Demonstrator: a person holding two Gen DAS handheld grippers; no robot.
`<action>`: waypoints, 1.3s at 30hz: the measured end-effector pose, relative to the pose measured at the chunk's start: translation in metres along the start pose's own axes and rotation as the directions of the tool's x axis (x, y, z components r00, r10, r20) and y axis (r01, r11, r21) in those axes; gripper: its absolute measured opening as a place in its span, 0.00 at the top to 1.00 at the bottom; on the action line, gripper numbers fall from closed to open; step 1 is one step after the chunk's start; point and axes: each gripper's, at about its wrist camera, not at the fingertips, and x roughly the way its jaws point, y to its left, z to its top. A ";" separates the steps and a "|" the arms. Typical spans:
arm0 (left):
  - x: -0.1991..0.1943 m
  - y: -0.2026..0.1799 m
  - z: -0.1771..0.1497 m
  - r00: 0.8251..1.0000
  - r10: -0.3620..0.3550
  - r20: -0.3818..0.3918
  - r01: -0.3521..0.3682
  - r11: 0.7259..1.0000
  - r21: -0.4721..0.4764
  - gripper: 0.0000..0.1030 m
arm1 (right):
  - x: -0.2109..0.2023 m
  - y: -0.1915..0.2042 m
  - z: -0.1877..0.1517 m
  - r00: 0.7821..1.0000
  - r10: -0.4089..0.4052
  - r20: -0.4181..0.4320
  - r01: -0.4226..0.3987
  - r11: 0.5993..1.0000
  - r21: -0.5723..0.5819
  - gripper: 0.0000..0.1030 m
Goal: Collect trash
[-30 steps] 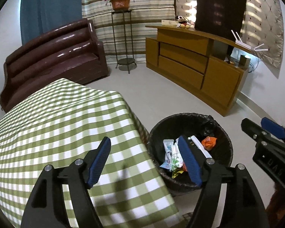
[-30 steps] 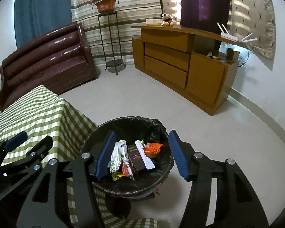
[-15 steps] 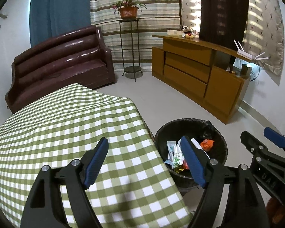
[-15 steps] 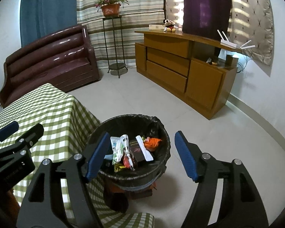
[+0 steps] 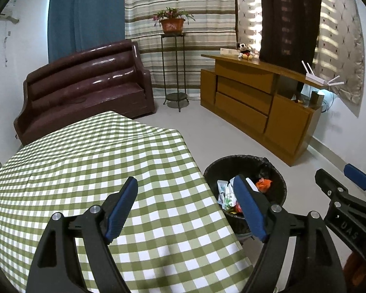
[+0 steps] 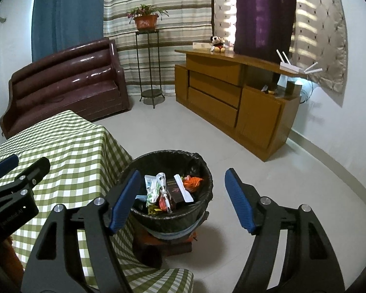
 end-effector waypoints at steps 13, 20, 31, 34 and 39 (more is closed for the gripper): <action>-0.003 0.003 -0.002 1.000 0.000 0.008 0.000 1.000 -0.008 0.24 | -0.007 0.000 0.000 1.000 -0.006 0.014 0.006 1.000 -0.008 0.32; -0.004 0.004 -0.003 1.000 0.000 0.008 0.000 1.000 -0.010 0.24 | -0.008 -0.002 -0.001 1.000 -0.005 0.016 0.005 1.000 -0.007 0.32; -0.005 0.004 -0.002 1.000 0.000 0.008 0.000 1.000 -0.011 0.24 | -0.008 -0.001 -0.001 1.000 -0.006 0.015 0.006 1.000 -0.008 0.32; -0.004 0.004 -0.002 1.000 -0.001 0.007 0.001 1.000 -0.011 0.24 | -0.008 -0.001 -0.001 1.000 -0.006 0.015 0.006 1.000 -0.009 0.32; -0.004 0.003 -0.002 1.000 0.000 0.007 0.000 1.000 -0.011 0.24 | -0.008 -0.001 -0.001 1.000 -0.007 0.015 0.007 1.000 -0.008 0.32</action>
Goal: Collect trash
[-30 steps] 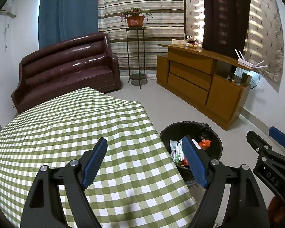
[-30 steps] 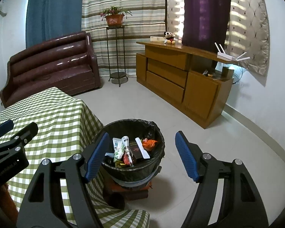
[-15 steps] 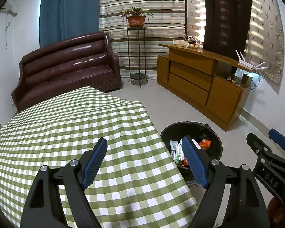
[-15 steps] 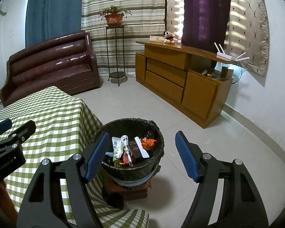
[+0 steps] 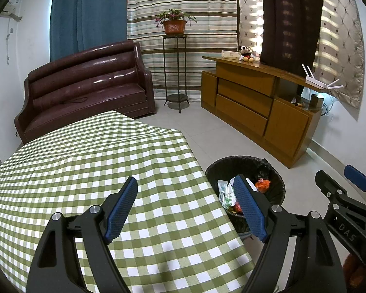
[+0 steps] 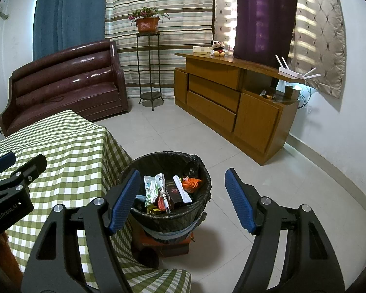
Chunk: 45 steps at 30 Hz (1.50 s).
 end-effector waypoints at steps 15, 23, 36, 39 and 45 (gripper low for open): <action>0.000 0.000 -0.001 1.000 -0.006 -0.007 0.006 1.000 -0.004 0.24 | 0.000 0.000 0.000 1.000 -0.001 0.000 0.001 1.000 -0.001 0.32; 0.000 0.000 -0.001 1.000 -0.006 -0.004 0.006 1.000 -0.003 0.24 | 0.000 0.001 0.000 1.000 -0.001 -0.001 0.001 1.000 -0.002 0.32; 0.000 -0.002 -0.003 1.000 -0.004 0.012 0.003 1.000 0.012 0.24 | -0.001 0.001 0.000 1.000 0.000 -0.003 0.000 1.000 -0.002 0.32; 0.000 -0.003 -0.003 1.000 -0.002 0.016 0.002 1.000 0.013 0.24 | -0.001 0.001 -0.001 1.000 0.000 -0.003 0.000 1.000 -0.003 0.32; 0.003 -0.001 -0.003 1.000 -0.011 0.001 0.011 1.000 -0.005 0.19 | -0.001 0.001 -0.001 1.000 0.001 -0.005 -0.001 1.000 -0.003 0.32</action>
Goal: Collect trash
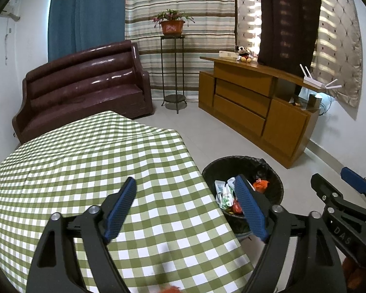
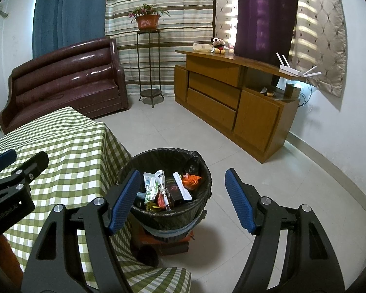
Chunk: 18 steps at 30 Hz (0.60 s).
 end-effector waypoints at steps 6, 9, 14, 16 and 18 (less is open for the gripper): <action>0.002 -0.007 -0.002 1.000 0.030 -0.005 -0.030 0.998 0.048 0.18 | 0.000 0.001 -0.001 1.000 0.001 0.000 -0.001 1.000 -0.003 0.32; 0.000 -0.009 -0.003 1.000 0.018 0.006 -0.018 0.998 0.057 0.18 | -0.001 0.001 -0.006 1.000 0.001 0.000 -0.001 1.000 -0.005 0.32; -0.002 -0.005 -0.003 0.999 0.029 0.022 -0.030 0.998 0.056 0.18 | -0.002 0.002 -0.007 1.000 0.001 -0.002 -0.001 1.000 -0.008 0.32; 0.000 0.000 -0.003 1.000 0.026 0.006 -0.026 0.999 0.044 0.18 | -0.001 0.002 -0.008 1.000 0.003 -0.003 -0.003 1.000 -0.011 0.32; 0.004 0.006 -0.005 0.999 0.029 -0.020 -0.029 0.999 0.038 0.18 | 0.001 0.006 -0.012 1.000 0.005 -0.009 -0.005 1.000 -0.017 0.32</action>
